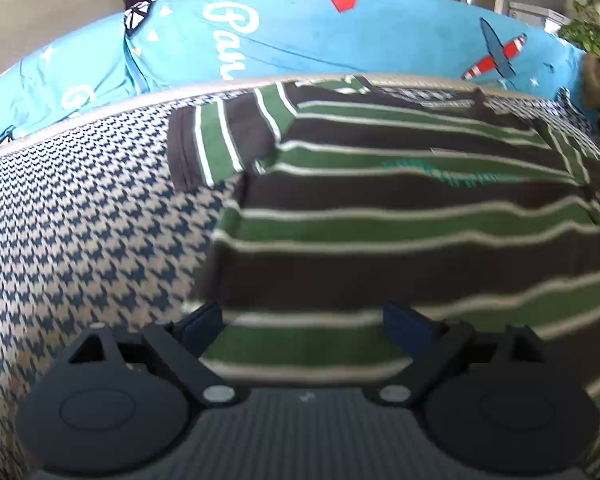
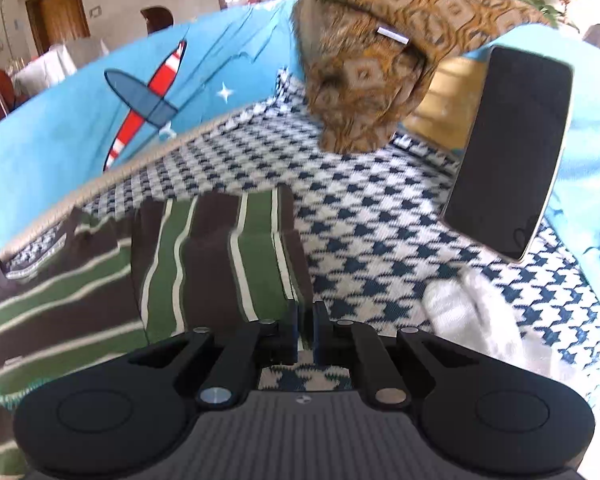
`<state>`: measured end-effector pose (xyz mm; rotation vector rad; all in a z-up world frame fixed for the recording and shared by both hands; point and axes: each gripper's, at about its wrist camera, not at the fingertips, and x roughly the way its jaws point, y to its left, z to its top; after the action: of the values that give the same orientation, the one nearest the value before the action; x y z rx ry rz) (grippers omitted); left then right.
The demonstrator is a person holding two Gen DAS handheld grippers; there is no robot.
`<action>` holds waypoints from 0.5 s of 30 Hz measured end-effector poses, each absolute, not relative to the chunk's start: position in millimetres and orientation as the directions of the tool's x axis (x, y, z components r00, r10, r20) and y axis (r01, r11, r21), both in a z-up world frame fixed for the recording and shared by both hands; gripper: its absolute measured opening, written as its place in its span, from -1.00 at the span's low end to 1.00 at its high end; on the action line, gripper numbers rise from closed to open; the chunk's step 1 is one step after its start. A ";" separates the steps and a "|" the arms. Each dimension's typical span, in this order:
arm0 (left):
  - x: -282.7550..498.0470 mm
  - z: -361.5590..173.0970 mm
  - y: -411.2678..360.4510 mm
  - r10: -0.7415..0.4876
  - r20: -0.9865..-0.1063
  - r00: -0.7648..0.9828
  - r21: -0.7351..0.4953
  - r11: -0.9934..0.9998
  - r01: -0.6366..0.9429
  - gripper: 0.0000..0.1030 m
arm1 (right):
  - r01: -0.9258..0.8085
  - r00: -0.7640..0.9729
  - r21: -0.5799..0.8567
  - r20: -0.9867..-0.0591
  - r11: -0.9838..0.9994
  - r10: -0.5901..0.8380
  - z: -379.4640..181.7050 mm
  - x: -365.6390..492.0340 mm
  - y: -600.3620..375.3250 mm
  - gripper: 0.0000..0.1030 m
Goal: Fold clothes
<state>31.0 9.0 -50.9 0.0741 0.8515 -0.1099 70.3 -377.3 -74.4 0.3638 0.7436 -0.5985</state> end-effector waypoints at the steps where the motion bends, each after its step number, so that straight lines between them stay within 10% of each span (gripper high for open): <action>1: 26.9 -51.9 8.4 -0.071 -0.755 0.652 0.022 0.991 0.133 0.79 | 0.627 0.585 0.107 -0.719 0.771 -0.376 -73.7 68.5 -378.0 -0.84; 15: -7.0 -51.9 6.3 -0.101 -0.747 0.658 0.020 0.985 0.174 0.88 | 0.542 0.636 0.177 -0.725 0.821 -0.264 -74.6 24.5 -339.1 -0.47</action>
<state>-7.0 6.3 -51.9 0.0925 0.8392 -0.1554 24.5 -339.1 -74.6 0.4022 0.7496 -0.4749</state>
